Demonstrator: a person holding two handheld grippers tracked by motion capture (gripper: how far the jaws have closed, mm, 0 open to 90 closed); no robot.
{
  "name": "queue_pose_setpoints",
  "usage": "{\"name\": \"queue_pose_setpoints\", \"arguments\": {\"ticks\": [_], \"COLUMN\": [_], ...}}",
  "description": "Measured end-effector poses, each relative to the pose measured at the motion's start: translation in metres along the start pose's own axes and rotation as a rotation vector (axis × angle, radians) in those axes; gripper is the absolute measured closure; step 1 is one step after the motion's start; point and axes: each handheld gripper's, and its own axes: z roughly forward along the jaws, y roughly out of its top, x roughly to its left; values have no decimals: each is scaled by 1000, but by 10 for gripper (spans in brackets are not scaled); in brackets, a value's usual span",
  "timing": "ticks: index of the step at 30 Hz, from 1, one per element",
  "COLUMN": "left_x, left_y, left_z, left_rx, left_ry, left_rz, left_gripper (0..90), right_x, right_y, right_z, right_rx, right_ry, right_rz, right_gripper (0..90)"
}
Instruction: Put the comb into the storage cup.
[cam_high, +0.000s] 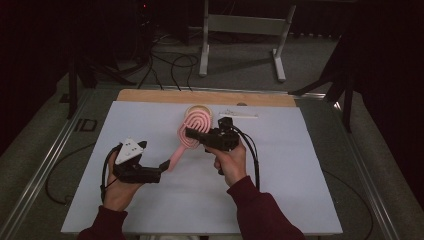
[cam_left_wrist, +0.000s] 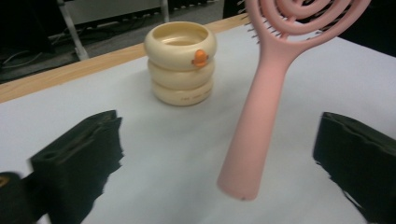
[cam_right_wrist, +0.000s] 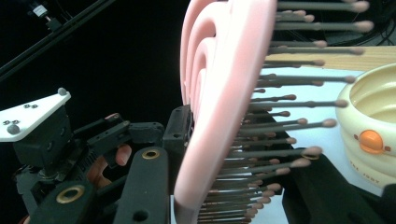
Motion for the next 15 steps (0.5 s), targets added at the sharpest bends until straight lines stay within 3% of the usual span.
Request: {"name": "queue_pose_setpoints", "arguments": {"ticks": [7, 10, 11, 15], "left_x": [16, 16, 21, 24], "left_y": [-18, -18, -30, -41], "left_z": [-13, -13, -19, -23], "left_rx": [-28, -28, -48, -51], "left_ry": [-2, -2, 6, 43], "left_rz": [-67, -67, -71, -66], "left_gripper": [0, 0, 0, 0], "right_x": [-1, -1, -1, -2], "right_y": [3, 3, 6, 8], "right_z": [1, 1, 1, -1], "right_rx": [8, 7, 7, 5], "right_ry": [-16, -17, -19, -22], "right_rz": [-4, -6, -11, -9], "right_gripper": [639, 639, 639, 639]}}
